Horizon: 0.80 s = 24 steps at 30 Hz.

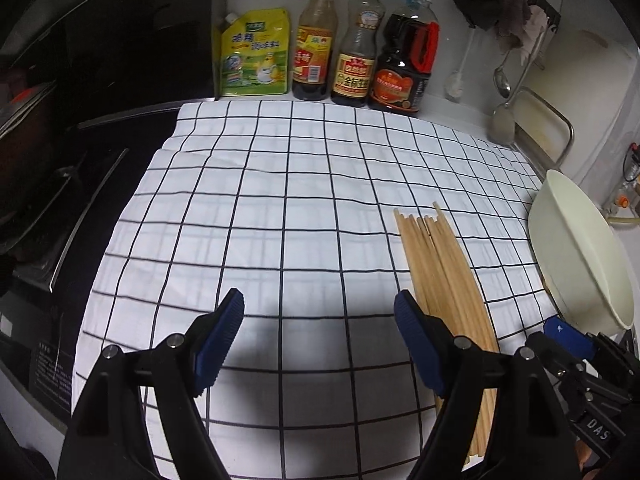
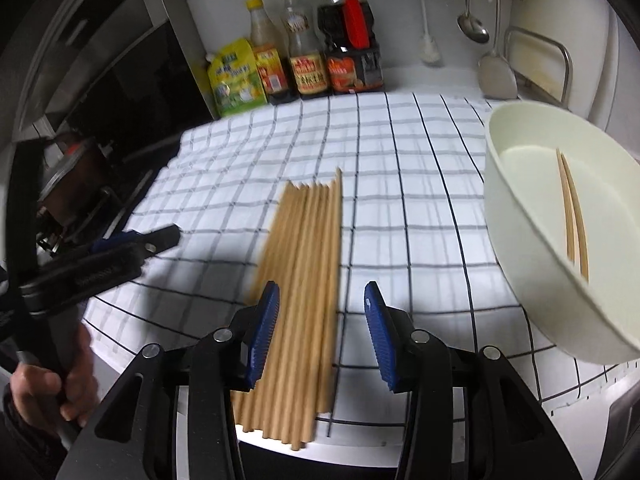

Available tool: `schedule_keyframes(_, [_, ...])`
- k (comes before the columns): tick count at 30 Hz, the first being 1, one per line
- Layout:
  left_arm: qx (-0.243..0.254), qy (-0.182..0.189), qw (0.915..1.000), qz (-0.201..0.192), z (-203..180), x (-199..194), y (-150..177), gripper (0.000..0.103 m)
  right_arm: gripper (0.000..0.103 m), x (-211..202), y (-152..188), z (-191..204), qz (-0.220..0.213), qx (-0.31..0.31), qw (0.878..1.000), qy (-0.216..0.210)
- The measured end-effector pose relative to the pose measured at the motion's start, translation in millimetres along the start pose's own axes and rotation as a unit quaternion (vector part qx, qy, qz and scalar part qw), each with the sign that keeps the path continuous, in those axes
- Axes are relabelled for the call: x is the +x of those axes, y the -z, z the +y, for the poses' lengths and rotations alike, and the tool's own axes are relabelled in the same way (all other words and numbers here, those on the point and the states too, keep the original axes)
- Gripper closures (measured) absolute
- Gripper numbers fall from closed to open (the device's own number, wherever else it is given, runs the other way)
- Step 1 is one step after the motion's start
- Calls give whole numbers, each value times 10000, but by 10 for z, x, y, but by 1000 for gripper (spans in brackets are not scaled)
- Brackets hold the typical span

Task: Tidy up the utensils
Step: 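Withdraw both open tools from the basin back to the chopstick bundle, then close the right tool on one chopstick while the left tool grasps another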

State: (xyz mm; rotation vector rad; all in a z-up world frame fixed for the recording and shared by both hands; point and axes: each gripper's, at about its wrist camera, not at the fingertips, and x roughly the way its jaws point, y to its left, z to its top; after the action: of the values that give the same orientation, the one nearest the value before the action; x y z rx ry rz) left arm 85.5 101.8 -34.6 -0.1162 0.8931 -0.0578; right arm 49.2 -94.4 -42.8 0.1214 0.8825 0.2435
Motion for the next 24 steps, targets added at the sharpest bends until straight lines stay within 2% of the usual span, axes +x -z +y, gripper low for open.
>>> schedule_keyframes(3, [-51, 79, 9999, 129, -12, 45, 92, 26, 61, 57, 76, -52, 39, -31, 9999, 112])
schedule_keyframes(11, [68, -45, 9994, 349, -184, 136, 281, 26, 61, 158, 166, -141, 92, -110, 9995, 280])
schedule_keyframes(15, [182, -111, 9995, 237, -261, 149, 317, 21, 61, 200, 155, -170, -18, -147, 9994, 312])
schedule_keyframes(20, [212, 12, 9997, 155, -297, 212, 301, 21, 61, 236, 176, -196, -80, -235, 9990, 360])
schedule_keyframes(24, [243, -43, 9996, 118, -305, 229, 266, 21, 61, 251, 133, -200, -111, -182, 9992, 323])
